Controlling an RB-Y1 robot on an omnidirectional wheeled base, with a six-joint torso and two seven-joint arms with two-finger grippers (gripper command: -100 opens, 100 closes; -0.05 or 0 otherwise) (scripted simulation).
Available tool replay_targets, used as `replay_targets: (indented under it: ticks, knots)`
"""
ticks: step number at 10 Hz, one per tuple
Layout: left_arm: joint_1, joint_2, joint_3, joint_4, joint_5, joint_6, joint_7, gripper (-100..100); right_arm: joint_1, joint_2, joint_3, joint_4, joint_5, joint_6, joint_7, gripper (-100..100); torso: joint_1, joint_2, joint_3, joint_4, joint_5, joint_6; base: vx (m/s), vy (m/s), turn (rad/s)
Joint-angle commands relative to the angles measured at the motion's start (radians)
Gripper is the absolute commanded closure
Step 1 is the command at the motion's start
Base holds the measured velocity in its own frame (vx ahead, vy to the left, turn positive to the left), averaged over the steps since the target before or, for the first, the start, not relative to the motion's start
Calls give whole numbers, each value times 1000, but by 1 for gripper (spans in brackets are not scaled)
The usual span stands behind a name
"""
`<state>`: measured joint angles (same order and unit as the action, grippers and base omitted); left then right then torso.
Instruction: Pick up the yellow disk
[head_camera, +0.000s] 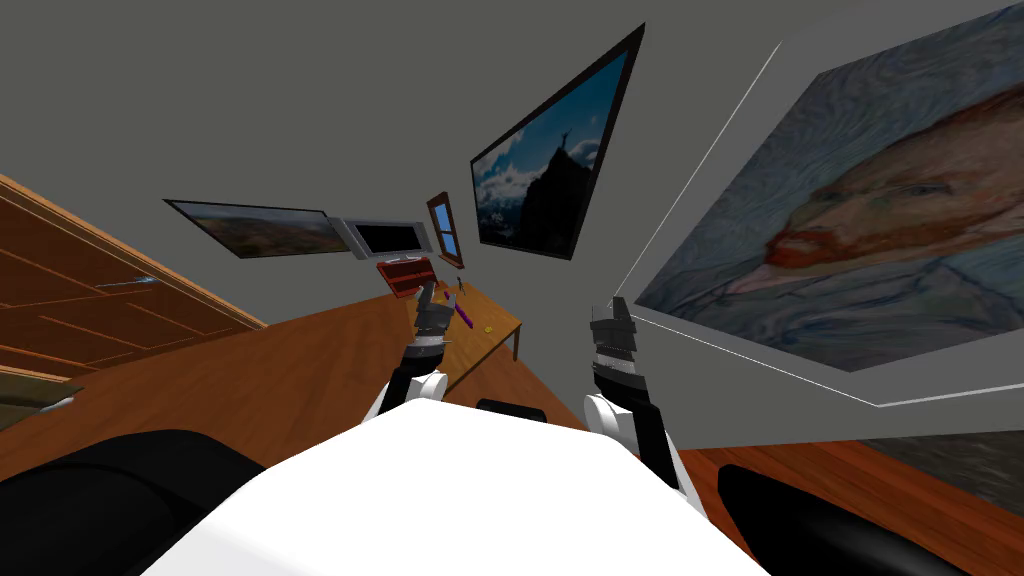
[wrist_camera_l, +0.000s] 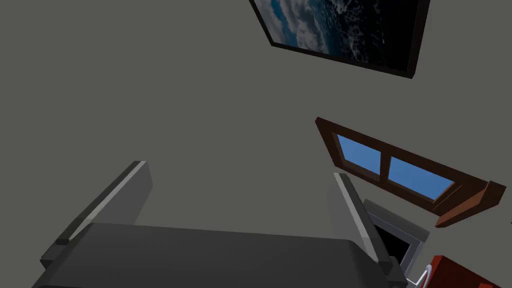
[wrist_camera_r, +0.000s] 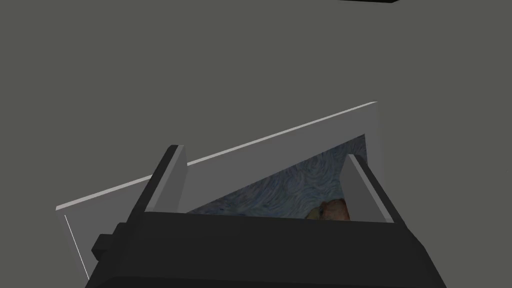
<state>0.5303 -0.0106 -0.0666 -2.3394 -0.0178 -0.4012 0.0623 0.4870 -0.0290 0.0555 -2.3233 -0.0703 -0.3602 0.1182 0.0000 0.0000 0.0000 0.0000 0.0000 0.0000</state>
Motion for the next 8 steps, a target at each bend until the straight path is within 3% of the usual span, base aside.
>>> replay_targets:
  ticks: [1, 5, 6, 8]
  knots:
    - [-19, 37, 20, 39, 8, 42, -17, -100, 0, 0, 0, 0, 0, 0, 0, 0, 0, 0, 0, 0, 0, 0, 13, 0, -153]
    - [-67, 92, 69, 136, 27, 145, -58, -100, 0, 0, 0, 0, 0, 0, 0, 0, 1, -2, -1, 0, 0, 0, 23, 7, -129]
    - [-67, 92, 69, 136, 27, 145, -58, -100, 0, 0, 0, 0, 0, 0, 0, 0, 1, -2, -1, 0, 0, 0, 15, 6, -44]
    - [-101, 118, 103, 197, 40, 213, -85, -100, 0, 0, 0, 0, 0, 0, 0, 0, 0, -1, -1, 0, 0, 0, 18, 6, -141]
